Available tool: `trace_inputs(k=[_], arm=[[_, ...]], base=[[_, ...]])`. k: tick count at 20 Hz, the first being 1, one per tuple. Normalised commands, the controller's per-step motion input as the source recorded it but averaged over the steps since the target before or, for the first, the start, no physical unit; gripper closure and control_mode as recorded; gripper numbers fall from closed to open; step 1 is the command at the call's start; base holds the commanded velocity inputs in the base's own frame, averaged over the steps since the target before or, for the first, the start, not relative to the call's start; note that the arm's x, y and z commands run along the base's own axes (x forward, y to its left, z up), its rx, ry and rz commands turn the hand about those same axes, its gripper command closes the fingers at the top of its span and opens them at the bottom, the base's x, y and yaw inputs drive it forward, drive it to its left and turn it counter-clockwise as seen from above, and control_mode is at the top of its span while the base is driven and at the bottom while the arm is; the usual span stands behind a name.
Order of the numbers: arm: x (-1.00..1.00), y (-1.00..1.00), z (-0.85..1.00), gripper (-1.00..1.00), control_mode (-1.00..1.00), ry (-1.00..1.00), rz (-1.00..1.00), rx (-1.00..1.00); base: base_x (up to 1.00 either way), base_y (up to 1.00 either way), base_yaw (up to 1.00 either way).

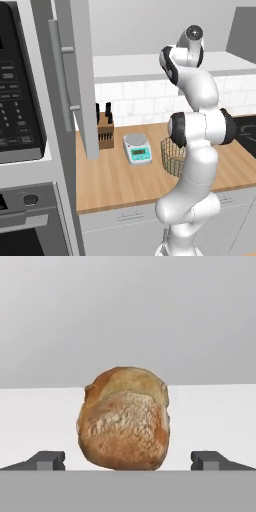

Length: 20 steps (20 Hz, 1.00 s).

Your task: Open the cabinet, pick up the bread from the cabinet and place it in the basket. Then move the basket to the dining counter.

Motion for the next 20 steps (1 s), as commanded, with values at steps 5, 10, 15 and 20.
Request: trace_inputs(k=[5, 10, 15, 20], arm=[[0.39, -0.01, 0.0, -1.0, -1.0, 0.02, 0.0, 0.0], [0.39, 0.0, 0.0, -1.0, -1.0, 0.01, 0.0, 0.0], [0.21, -0.13, -0.03, 1.0, -1.0, 0.05, 0.0, 0.0], [0.01, -0.17, -0.08, 1.0, -1.0, 0.06, 0.0, 0.0]], base=[[0.0, 0.0, 0.0], [0.0, 0.0, 0.0], [0.0, 0.0, 0.0], [0.0, 0.0, 0.0]])
